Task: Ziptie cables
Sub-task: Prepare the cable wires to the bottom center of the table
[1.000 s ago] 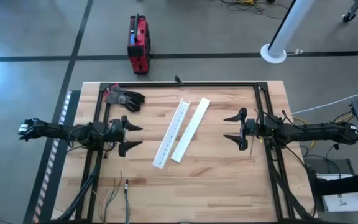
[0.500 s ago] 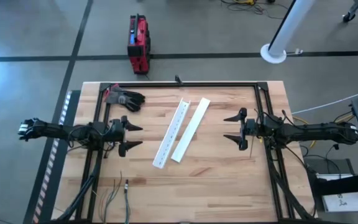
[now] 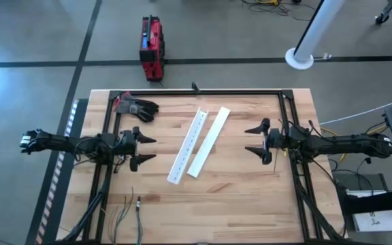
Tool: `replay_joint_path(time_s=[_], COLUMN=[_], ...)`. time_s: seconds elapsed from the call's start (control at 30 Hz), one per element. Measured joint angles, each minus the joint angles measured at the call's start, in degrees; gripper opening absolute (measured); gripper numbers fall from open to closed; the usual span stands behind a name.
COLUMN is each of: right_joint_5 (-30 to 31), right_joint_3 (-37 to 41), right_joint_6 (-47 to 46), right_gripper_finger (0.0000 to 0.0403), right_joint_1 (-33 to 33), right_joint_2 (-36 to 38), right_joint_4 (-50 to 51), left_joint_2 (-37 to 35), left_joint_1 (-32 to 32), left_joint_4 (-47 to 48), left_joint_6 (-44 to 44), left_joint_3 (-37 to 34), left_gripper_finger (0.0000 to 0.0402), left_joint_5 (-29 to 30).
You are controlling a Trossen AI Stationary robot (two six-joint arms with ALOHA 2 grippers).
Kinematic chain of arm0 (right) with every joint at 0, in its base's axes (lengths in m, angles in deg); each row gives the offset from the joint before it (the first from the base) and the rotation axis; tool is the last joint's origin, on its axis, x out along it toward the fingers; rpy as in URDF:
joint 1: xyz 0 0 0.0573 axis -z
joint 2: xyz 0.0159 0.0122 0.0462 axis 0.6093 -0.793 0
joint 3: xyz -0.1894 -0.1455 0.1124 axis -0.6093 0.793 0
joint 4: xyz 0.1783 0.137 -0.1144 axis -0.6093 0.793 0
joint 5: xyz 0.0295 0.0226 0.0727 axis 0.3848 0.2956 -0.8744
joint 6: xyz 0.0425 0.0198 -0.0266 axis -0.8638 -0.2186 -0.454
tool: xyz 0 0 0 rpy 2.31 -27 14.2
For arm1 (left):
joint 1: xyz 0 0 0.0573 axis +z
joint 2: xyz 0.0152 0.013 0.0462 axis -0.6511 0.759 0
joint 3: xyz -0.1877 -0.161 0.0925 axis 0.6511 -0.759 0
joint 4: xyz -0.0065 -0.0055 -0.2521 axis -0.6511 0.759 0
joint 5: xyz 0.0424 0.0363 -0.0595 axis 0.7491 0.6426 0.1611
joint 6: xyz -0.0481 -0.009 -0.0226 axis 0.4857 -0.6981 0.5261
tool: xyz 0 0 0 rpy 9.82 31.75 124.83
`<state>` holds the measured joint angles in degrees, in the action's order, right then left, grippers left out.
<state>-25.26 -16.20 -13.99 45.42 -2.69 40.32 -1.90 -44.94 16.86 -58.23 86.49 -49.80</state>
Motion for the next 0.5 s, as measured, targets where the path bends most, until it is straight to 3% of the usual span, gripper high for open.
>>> replay_joint_path(time_s=[0.17,0.33,0.5], right_joint_5=[-0.51,-7.63,-8.58], right_joint_3=[0.00,0.00,-0.01], right_joint_6=[-20.88,-23.77,-22.21], right_gripper_finger=[0.0334,0.0334,0.0334], right_joint_1=[-0.07,-3.24,-11.40], right_joint_2=[-0.23,-0.85,-0.85], right_joint_4=[-1.19,-2.63,-8.03], left_joint_2=[0.02,0.02,0.02], left_joint_1=[0.02,0.00,0.00], left_joint_4=[-0.02,-0.02,-0.27], left_joint_6=[0.00,0.00,-2.78], left_joint_3=[0.00,0.00,0.00], left_gripper_finger=[0.0312,0.0313,0.0312], left_joint_5=[0.00,0.00,1.10])
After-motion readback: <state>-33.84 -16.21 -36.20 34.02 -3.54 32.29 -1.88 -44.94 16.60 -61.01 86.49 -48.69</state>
